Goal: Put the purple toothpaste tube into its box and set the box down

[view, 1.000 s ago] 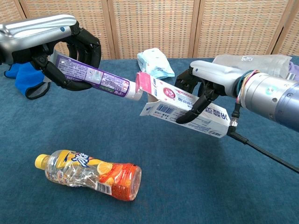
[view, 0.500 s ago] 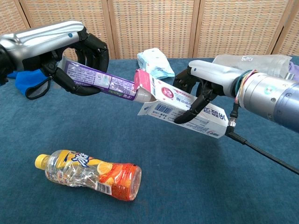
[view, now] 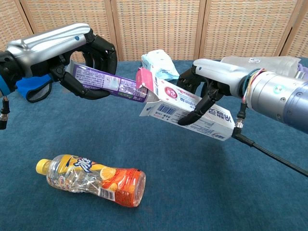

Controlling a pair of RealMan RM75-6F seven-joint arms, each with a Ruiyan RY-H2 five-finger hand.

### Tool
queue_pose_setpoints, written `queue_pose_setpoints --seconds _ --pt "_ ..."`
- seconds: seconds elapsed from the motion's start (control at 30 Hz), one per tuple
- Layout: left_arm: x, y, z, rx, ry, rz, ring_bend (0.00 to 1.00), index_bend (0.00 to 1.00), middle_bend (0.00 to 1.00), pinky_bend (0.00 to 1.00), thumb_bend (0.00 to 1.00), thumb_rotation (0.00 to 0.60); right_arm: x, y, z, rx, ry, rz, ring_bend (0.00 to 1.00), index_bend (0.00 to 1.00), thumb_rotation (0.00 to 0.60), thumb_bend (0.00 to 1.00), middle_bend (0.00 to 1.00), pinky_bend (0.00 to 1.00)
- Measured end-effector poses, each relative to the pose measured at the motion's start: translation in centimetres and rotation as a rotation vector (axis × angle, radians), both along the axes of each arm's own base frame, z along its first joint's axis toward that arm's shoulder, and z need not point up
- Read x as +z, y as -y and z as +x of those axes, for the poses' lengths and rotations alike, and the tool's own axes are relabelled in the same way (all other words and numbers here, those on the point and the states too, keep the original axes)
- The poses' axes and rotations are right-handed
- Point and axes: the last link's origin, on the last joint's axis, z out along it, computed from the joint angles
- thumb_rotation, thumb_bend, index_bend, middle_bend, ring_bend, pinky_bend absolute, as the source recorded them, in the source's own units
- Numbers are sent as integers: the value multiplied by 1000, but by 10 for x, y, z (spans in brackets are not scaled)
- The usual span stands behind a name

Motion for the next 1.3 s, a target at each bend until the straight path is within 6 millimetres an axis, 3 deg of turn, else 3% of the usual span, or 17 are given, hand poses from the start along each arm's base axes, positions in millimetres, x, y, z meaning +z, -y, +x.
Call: queue_pose_setpoints --seconds 0.83,1.03,1.3 --pt "-24 0 22 -21 13 -5 500 755 621 486 349 600 9 -4 8 15 19 0 359 536 600 95 477 415" --pt "-28 0 22 -29 -7 4 396 743 497 413 349 600 10 -5 9 15 24 2 359 536 600 95 477 415" --pt "-31 0 21 -45 -30 38 235 545 310 279 349 600 12 -5 10 3 45 4 359 535 600 95 476 415"
